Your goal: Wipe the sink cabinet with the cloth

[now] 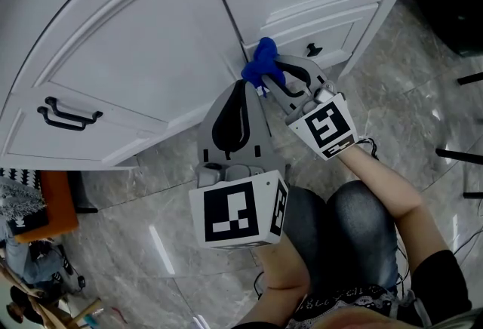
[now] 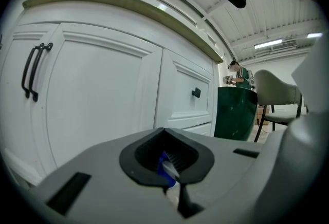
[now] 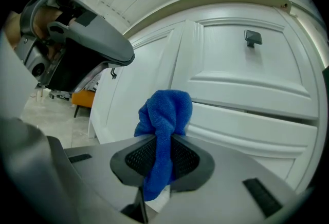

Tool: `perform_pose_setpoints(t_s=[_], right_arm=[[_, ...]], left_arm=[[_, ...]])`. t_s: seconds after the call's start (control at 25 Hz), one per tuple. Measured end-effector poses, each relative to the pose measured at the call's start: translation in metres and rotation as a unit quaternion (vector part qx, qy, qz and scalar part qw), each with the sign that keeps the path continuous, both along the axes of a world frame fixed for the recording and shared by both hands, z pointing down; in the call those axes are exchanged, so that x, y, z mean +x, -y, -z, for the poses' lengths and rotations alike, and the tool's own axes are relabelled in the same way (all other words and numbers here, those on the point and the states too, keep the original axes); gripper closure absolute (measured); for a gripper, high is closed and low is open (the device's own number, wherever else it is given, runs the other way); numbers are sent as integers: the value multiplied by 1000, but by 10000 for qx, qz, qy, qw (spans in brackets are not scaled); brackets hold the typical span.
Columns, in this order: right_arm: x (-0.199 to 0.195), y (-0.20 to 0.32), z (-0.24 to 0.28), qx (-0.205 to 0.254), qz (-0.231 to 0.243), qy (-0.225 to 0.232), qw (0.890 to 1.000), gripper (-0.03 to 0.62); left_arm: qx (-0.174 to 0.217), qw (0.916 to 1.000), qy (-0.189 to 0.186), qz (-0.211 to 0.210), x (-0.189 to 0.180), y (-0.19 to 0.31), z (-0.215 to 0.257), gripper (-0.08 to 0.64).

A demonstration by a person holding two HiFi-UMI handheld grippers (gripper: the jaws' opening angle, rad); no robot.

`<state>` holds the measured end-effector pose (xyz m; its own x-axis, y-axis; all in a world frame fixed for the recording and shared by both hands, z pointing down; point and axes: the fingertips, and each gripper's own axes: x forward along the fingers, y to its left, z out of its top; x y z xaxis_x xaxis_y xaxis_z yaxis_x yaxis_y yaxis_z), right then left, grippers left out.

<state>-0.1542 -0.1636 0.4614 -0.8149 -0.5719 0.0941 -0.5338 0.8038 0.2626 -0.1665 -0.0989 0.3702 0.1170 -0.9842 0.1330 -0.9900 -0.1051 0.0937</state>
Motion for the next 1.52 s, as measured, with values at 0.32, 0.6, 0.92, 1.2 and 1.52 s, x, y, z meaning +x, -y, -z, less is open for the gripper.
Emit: perform_pose_setpoints(t_s=[0.32, 0.6, 0.92, 1.2, 1.52], right_arm=[[12, 9, 1, -86, -173, 80, 9998, 518], [18, 13, 1, -101, -229, 168, 9995, 517], [31, 23, 1, -176, -474, 201, 9985, 518], [41, 28, 0, -178, -605, 190, 9978, 518], [61, 39, 1, -411, -841, 373, 9949, 518]], left_arm=[[-6, 10000, 19, 28, 0, 2, 0, 554], [-36, 10000, 28, 36, 0, 3, -2, 554], [-44, 10000, 29, 3, 3, 6, -4, 554], [-58, 10000, 34, 15, 2, 6, -4, 554], [-72, 10000, 45, -6, 4, 8, -6, 554]])
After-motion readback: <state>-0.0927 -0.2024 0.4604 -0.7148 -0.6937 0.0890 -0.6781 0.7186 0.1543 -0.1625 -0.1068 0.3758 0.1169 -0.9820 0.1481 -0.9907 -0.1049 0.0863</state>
